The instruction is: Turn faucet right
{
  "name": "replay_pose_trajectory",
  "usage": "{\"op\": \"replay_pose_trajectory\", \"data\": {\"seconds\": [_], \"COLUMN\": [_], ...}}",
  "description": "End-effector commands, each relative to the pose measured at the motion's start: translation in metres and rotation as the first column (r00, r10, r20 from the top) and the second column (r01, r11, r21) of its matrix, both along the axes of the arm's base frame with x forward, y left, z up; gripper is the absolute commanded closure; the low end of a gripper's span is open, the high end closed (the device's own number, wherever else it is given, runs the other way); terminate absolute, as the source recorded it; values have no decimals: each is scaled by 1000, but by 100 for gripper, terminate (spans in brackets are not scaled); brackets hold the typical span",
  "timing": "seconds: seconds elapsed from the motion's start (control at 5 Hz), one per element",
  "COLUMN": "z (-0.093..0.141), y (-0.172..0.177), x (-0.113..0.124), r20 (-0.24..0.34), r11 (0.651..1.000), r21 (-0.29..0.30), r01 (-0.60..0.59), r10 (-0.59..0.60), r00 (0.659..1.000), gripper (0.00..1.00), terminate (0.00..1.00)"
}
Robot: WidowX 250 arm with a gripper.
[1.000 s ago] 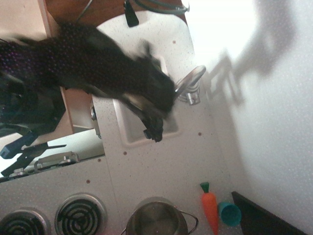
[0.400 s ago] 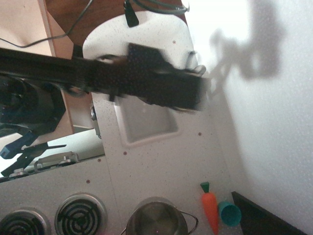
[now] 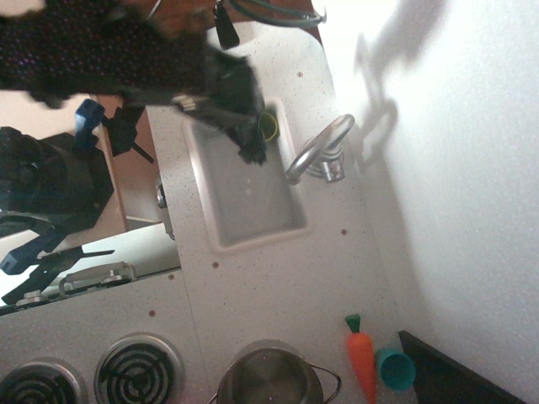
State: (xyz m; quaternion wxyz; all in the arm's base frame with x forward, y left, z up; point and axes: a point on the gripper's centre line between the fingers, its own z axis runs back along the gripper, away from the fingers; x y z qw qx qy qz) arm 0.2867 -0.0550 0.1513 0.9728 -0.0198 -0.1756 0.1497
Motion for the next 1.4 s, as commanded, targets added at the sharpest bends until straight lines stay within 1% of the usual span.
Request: {"op": "replay_pose_trajectory", "data": {"seconds": [0.0, 0.2, 0.4, 0.6, 0.8, 1.0, 1.2], "z": [16, 18, 31, 42, 50, 42, 37], "y": [-28, -37, -36, -32, -33, -40, -42], "x": [5, 8, 22, 39, 42, 39, 37], "r20": [131, -74, -90, 12, 37, 31, 31], "r11": [996, 991, 956, 961, 959, 965, 967], "r21": [-63, 102, 264, 248, 257, 246, 250], "r01": [70, -86, -129, -123, -120, -89, -56], "r10": [-61, 94, 157, 124, 115, 84, 50], "r00": [989, 993, 983, 992, 993, 996, 998], "gripper": [0, 0, 0, 0, 0, 0, 0], "terminate": [0, 0, 0, 0, 0, 0, 100]}}
